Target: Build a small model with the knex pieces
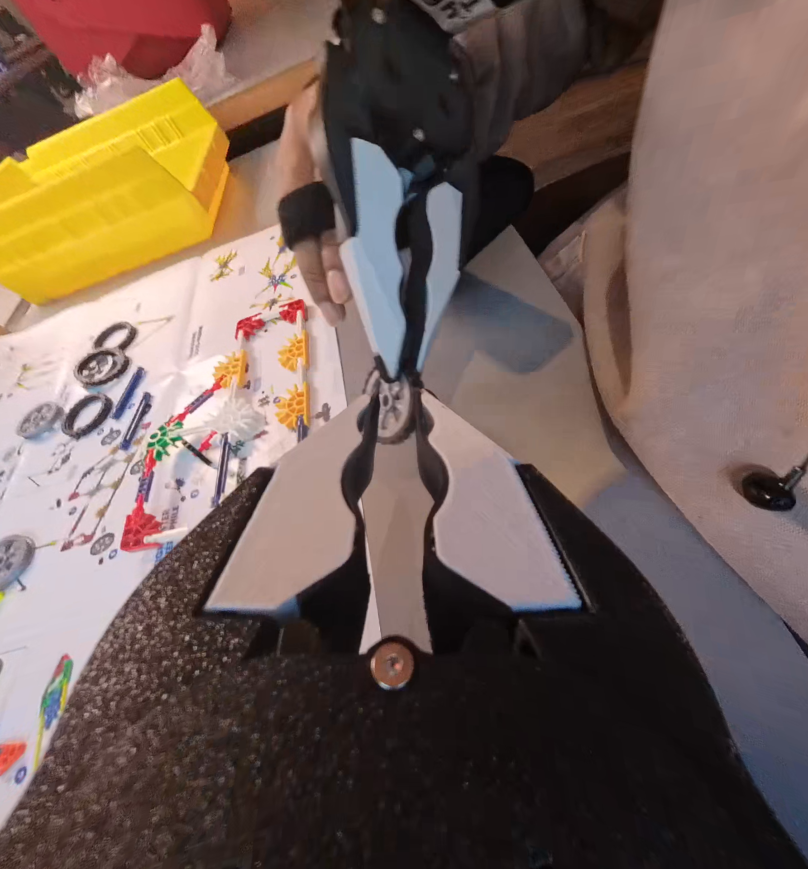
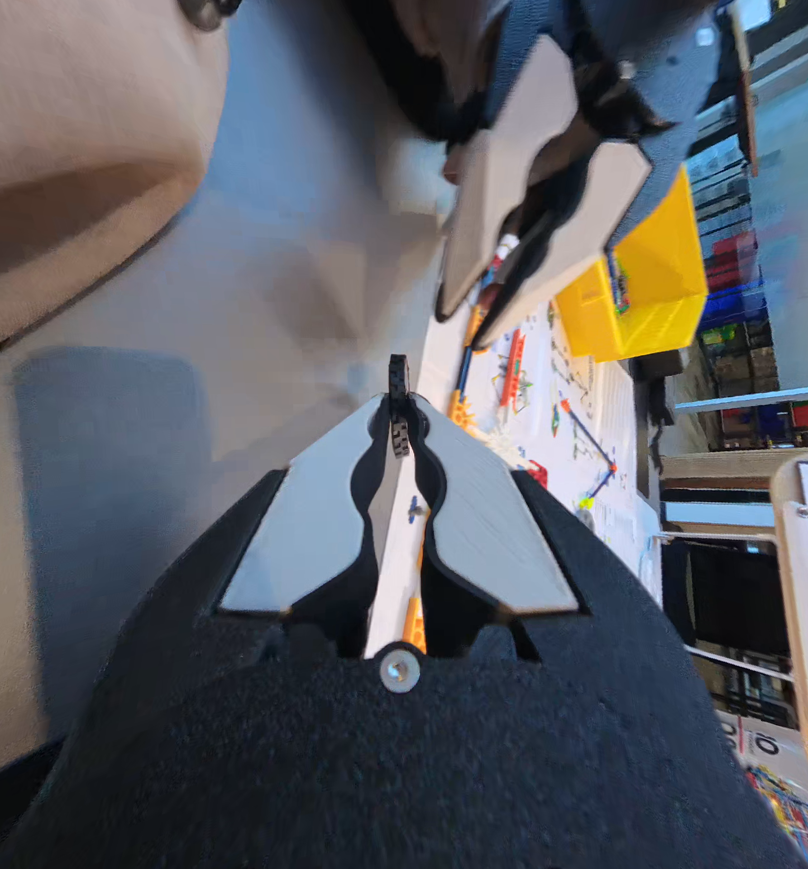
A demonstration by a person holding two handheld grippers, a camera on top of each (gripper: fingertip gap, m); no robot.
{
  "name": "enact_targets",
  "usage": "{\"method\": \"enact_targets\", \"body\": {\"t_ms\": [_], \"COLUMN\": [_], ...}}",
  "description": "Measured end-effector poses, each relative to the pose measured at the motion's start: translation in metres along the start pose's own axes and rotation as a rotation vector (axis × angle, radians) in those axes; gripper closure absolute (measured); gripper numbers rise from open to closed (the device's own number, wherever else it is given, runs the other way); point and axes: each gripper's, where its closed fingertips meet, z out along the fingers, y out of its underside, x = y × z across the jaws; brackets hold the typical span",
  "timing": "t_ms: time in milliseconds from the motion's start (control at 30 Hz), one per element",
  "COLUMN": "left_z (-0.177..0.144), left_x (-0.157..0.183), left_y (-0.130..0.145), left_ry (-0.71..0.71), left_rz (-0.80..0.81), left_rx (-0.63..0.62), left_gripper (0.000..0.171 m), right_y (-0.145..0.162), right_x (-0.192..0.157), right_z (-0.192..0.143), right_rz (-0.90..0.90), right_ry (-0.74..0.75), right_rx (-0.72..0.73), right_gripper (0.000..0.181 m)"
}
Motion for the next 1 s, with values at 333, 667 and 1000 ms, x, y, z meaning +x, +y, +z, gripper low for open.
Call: {"method": "enact_targets", "body": {"t_ms": [333, 667, 1000], "left_z": [0.040, 0.041, 0.042], "left_x": [0.007, 0.007, 0.007], "left_y": [0.045, 0.046, 0.047], "left_ry": [0.014, 0.017, 0.032], "left_rz": [-0.052, -0.112, -0.173], "left_rx": [-0.308, -0.318, -0.316], "left_gripper": [0.171, 0.171, 0.171], "right_y": [0.009, 0.023, 0.026], "right_x": [-0.025, -0.018, -0.030], "right_z": [0.001, 0.003, 0.008], "right_rz": [0.476, 0.811, 0.662], "right_ry": [-0.261, -0.401, -0.521], "right_rx": [-0.017, -0.172, -0.332], "right_gripper": [0.154, 0.181, 0.181]}}
